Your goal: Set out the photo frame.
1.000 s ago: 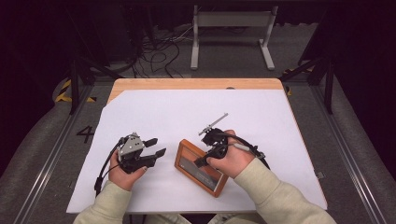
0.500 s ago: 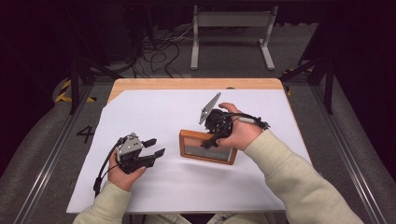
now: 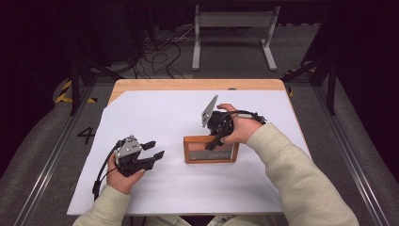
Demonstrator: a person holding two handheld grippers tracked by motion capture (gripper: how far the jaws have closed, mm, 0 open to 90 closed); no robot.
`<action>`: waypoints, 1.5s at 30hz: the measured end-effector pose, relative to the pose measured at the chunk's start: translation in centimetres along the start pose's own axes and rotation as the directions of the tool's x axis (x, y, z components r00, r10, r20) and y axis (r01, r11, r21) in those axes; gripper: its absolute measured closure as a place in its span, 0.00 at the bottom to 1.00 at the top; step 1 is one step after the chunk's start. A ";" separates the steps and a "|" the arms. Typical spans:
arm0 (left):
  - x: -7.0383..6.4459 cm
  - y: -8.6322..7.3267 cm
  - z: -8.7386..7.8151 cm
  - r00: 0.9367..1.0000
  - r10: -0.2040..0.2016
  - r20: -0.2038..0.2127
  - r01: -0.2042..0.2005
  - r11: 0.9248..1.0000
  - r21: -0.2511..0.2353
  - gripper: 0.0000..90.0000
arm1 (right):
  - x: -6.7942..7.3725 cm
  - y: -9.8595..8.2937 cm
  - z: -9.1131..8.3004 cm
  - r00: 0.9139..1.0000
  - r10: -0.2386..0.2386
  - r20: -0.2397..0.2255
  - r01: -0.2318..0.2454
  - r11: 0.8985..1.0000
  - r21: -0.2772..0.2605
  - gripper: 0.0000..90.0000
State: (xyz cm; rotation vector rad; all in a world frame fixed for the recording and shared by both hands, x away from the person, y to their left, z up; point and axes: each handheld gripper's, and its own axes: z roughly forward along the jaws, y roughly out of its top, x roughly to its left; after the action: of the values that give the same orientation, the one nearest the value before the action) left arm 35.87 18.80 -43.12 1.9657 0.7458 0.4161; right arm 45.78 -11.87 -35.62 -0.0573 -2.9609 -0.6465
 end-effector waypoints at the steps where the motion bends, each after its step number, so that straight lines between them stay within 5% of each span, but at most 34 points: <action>1: 0.0 0.0 0.0 1.000 0.000 0.000 0.000 1.000 0.000 0.53 | -0.1 -0.1 0.0 1.000 0.005 0.004 -0.005 1.000 -0.009 0.78; 4: 0.0 0.0 0.0 1.000 -0.003 0.002 0.003 1.000 0.000 0.53 | -0.2 -0.3 -0.1 1.000 0.014 0.003 -0.013 1.000 -0.024 0.75; 6: 0.0 0.0 0.0 1.000 0.000 0.002 0.000 1.000 -0.001 0.53 | -0.5 -0.3 -0.4 0.999 0.029 0.041 -0.026 0.997 -0.076 0.52; 8: 0.0 0.0 0.0 1.000 0.002 0.003 -0.002 1.000 -0.002 0.53 | -0.7 -0.6 -0.7 0.995 0.077 0.058 -0.072 0.993 -0.091 0.43; 11: 0.0 0.0 0.0 1.000 0.000 0.001 0.000 1.000 -0.004 0.53 | -0.9 -1.1 -1.1 0.981 0.160 0.110 -0.146 0.982 -0.121 0.29; 14: 0.0 0.0 0.0 1.000 0.001 0.002 -0.001 1.000 -0.004 0.53 | -0.9 -2.0 -2.1 0.965 0.199 0.168 -0.169 0.969 -0.180 0.23; 21: 0.0 0.1 -0.2 1.000 -0.007 0.003 0.007 1.000 -0.011 0.52 | 0.5 -5.8 -4.1 0.899 0.339 0.276 -0.236 0.908 -0.346 0.17; 27: -0.1 0.3 -0.5 0.999 -0.033 0.012 0.033 0.999 -0.029 0.52 | 3.5 -10.4 -5.7 0.828 0.450 0.333 -0.251 0.830 -0.498 0.13; 28: -0.1 0.3 -0.5 0.999 -0.033 0.012 0.033 0.999 -0.029 0.51 | 3.5 -10.4 -5.7 0.828 0.450 0.333 -0.251 0.830 -0.498 0.13; 34: -0.3 0.0 -1.3 0.999 -0.043 0.016 0.044 0.998 -0.035 0.50 | 6.9 -15.9 -5.5 0.740 0.560 0.373 -0.250 0.744 -0.620 0.10; 38: -0.2 -0.4 -2.0 0.998 -0.056 0.009 0.056 0.997 -0.046 0.49 | 8.3 -18.7 -4.3 0.703 0.603 0.377 -0.263 0.713 -0.650 0.09; 42: 0.0 -0.7 -2.4 0.998 -0.068 0.003 0.068 0.997 -0.049 0.49 | 9.0 -20.7 -3.2 0.684 0.634 0.361 -0.276 0.683 -0.677 0.08; 44: 0.2 -1.0 -2.6 0.997 -0.078 0.001 0.078 0.995 -0.057 0.48 | 9.1 -21.4 -2.7 0.667 0.639 0.383 -0.263 0.683 -0.681 0.07; 45: 0.3 -1.0 -2.7 0.997 -0.077 0.000 0.077 0.996 -0.056 0.48 | 9.0 -21.5 -2.6 0.667 0.638 0.385 -0.264 0.685 -0.679 0.06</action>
State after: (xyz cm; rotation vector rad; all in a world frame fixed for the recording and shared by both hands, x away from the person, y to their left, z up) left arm 34.26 21.16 -42.74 1.8787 0.7998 0.3884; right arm 35.77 -32.41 -41.09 -1.2909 -2.8771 -1.6536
